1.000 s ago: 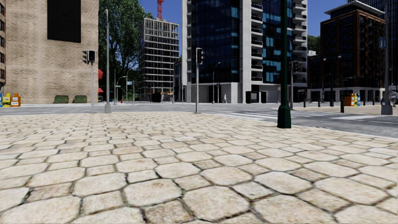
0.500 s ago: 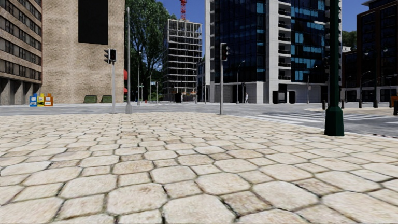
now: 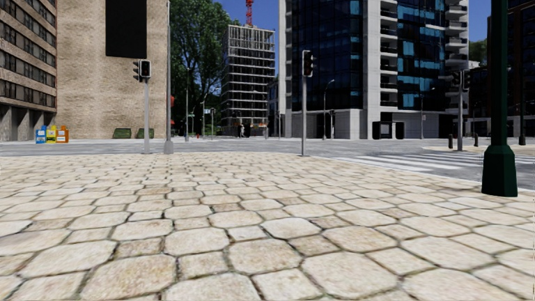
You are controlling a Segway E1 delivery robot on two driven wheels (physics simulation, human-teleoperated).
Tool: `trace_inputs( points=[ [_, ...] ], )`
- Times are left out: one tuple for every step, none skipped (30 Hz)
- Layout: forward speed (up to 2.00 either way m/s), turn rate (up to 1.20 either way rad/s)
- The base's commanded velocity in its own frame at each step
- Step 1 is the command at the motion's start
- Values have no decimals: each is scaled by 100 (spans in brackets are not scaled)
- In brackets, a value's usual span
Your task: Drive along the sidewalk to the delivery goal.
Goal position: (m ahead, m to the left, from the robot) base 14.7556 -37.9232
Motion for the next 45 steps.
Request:
trace_inputs(
  points=[
    [173,64],
    [173,71],
    [173,71],
    [173,73],
    [173,72],
    [173,56],
    [173,39],
    [173,23],
    [173,23],
    [173,11],
    [173,7],
    [173,4],
    [173,2],
    [173,1],
    [173,1],
    [173,0],
    [173,0],
    [173,0],
    [173,0],
    [173,0],
    [173,0],
    [173,0],
    [173,0],
    [173,0],
    [173,0],
    [173,0],
    [173,0],
    [173,0],
    [173,0],
    [173,0],
    [173,0],
    [173,0],
    [173,0],
    [173,0],
    [173,0],
    [173,0],
    [173,0],
    [173,0],
    [173,0],
    [173,0],
    [173,0],
    [173,0],
    [173,0],
    [173,0],
    [173,0]
  ],
)
